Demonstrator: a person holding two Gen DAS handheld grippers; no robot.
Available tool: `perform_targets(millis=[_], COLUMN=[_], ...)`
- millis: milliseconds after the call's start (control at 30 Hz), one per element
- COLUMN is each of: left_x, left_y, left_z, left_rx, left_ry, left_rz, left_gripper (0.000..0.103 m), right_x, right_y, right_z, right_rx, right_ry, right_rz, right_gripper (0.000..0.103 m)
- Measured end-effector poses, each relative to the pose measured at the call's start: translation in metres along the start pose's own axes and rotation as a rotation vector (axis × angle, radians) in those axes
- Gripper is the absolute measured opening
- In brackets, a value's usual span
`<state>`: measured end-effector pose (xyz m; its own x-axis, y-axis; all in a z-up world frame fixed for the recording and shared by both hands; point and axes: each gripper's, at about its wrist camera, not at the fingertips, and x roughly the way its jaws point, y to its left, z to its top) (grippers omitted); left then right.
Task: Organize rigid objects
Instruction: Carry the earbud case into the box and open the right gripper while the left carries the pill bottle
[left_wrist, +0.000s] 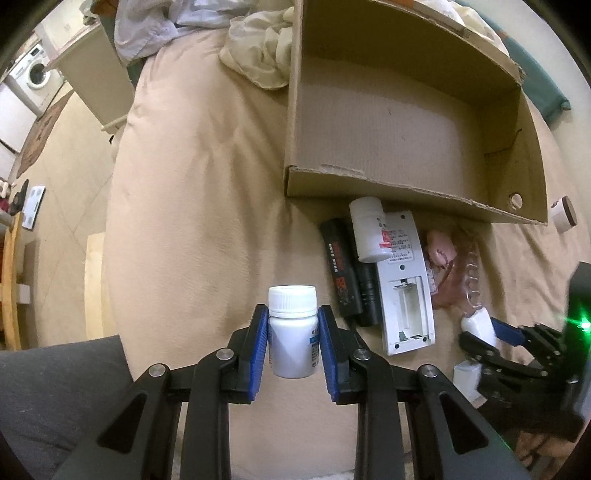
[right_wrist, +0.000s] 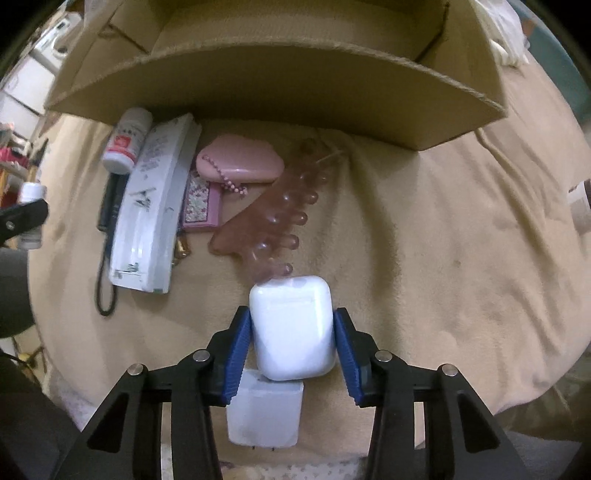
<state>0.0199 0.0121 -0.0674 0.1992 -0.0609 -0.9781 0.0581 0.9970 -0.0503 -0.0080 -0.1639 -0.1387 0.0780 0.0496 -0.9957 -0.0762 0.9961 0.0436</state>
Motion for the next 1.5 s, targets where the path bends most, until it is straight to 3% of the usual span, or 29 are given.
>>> perform_targets(millis=[167, 400, 600, 767, 933, 1267, 1500], left_x=[-0.007, -0.02, -0.036, -0.048, -0.054, -0.029, 0.001], left_y=[0.0, -0.006, -0.014, -0.029, -0.041, -0.062, -0.065], left_z=[0.001, 0.004, 0.012, 0.033, 0.062, 0.122, 0.129], left_rx=[0.0, 0.03, 0.043, 0.073, 0.094, 0.125, 0.14], left_ry=[-0.026, -0.078, -0.118, -0.139, -0.154, -0.126, -0.158], left_rz=[0.0, 0.012, 0.0, -0.017, -0.022, -0.029, 0.002], left_gripper=[0.024, 0.024, 0.024, 0.024, 0.024, 0.024, 0.024], right_x=[-0.018, -0.045, -0.087, -0.13, -0.151, -0.137, -0.099], right_y=[-0.001, -0.001, -0.021, -0.047, -0.045, -0.048, -0.051], right_z=[-0.004, -0.001, 0.025, 0.029, 0.054, 0.116, 0.134], right_rx=[0.025, 0.067, 0.097, 0.089, 0.068, 0.068, 0.083], right_ry=[-0.03, -0.14, -0.229, -0.288, -0.339, -0.346, -0.311], right_rz=[0.026, 0.071, 0.124, 0.163, 0.178, 0.196, 0.205], right_gripper=[0.044, 0.044, 0.044, 0.044, 0.044, 0.044, 0.044])
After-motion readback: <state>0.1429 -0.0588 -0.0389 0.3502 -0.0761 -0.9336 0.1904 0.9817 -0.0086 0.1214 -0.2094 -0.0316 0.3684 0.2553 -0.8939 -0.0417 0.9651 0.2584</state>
